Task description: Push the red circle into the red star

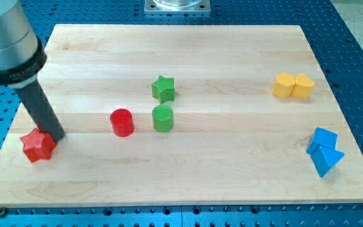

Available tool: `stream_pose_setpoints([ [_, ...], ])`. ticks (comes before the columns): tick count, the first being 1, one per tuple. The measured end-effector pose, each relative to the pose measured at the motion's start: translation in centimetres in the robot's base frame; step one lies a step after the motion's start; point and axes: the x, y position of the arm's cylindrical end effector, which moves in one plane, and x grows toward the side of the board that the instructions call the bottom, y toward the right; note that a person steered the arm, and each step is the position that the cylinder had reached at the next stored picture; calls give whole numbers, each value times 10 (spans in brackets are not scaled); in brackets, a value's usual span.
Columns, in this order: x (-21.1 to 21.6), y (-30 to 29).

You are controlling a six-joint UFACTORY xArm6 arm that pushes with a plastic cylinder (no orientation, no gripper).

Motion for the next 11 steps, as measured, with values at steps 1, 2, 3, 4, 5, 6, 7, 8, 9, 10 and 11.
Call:
stream_pose_setpoints([
  [1, 24, 92],
  [2, 3, 160],
  [3, -27, 142],
  [4, -28, 100],
  [5, -53, 84],
  [6, -70, 58],
  [7, -20, 43],
  [8, -8, 56],
  [9, 20, 80],
  [10, 36, 48],
  [11, 21, 48],
])
